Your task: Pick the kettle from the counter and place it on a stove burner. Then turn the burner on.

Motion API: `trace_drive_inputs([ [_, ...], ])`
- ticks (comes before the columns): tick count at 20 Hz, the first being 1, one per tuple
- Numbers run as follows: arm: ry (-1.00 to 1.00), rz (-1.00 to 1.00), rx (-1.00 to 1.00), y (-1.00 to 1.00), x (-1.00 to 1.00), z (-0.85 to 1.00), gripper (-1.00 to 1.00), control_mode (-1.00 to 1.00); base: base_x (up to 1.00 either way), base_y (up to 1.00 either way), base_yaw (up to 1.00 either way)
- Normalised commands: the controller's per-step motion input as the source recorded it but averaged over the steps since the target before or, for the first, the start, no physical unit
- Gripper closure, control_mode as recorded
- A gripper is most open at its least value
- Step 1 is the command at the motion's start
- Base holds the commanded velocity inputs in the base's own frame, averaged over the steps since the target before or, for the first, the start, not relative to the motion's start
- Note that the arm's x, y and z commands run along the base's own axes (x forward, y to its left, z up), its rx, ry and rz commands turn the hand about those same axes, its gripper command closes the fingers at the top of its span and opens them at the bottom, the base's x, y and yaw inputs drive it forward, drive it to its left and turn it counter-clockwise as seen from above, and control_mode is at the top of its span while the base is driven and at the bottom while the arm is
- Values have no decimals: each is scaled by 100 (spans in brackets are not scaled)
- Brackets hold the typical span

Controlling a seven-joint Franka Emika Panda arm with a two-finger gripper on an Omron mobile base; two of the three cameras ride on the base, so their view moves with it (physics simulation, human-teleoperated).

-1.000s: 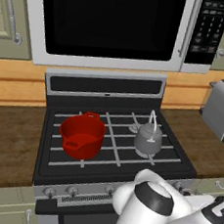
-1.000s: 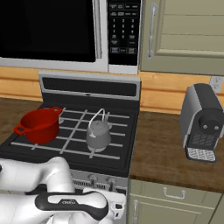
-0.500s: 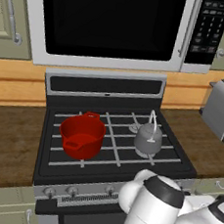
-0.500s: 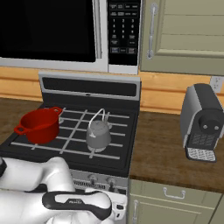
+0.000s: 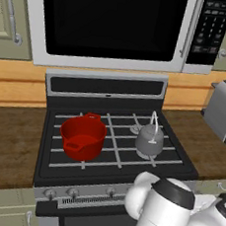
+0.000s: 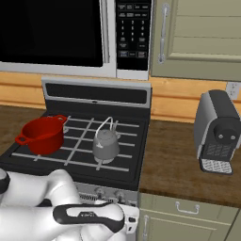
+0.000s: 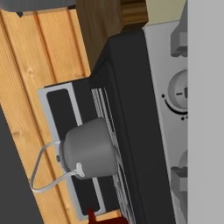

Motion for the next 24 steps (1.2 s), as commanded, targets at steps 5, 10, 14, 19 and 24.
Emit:
trace_drive_inputs([
  [5,0,0,0,0,16,-25,-100,-100,0,0,0],
  [10,0,0,0,8,1,-19,-100,-100,0,0,0],
  [14,0,-1,-1,17,1,0,-100,-100,0,0,0],
  [19,0,-4,-1,9,21,0,-100,-100,0,0,0],
  [24,0,-6,-1,14,23,0,-100,-100,0,0,0],
])
